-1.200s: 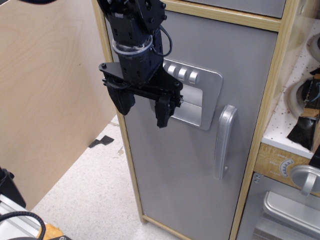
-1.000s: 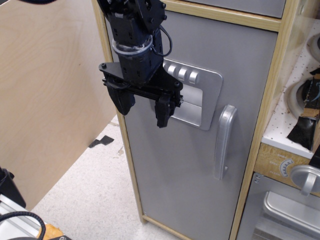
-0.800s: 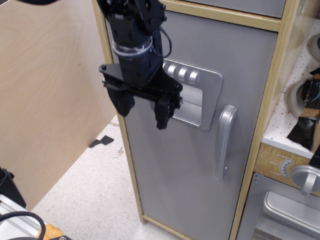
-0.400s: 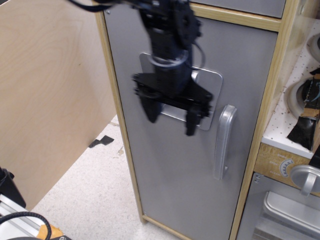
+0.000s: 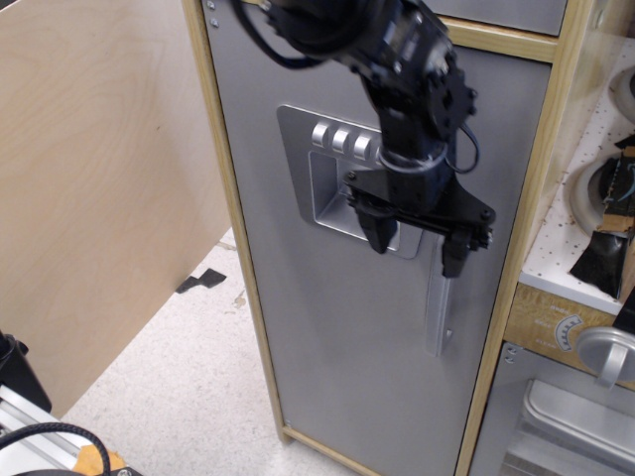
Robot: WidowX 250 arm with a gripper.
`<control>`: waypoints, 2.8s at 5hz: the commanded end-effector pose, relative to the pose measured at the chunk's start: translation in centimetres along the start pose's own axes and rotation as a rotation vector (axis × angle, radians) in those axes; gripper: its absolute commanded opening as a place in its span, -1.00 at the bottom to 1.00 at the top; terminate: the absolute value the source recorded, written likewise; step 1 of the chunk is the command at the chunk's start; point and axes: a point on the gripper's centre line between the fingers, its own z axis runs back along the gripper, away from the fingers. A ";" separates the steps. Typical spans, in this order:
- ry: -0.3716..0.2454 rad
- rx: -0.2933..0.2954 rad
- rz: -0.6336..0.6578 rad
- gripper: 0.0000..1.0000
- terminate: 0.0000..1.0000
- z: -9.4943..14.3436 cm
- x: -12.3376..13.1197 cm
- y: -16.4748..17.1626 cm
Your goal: Open fridge
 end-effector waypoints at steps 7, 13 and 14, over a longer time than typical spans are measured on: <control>-0.061 -0.029 0.055 -1.00 -1.00 -0.2 -0.4 -0.6; 0.182 -0.048 -0.031 1.00 -1.00 0.7 -8.6 -7.2; 0.169 -0.071 -0.110 1.00 -1.00 0.6 -7.1 -9.9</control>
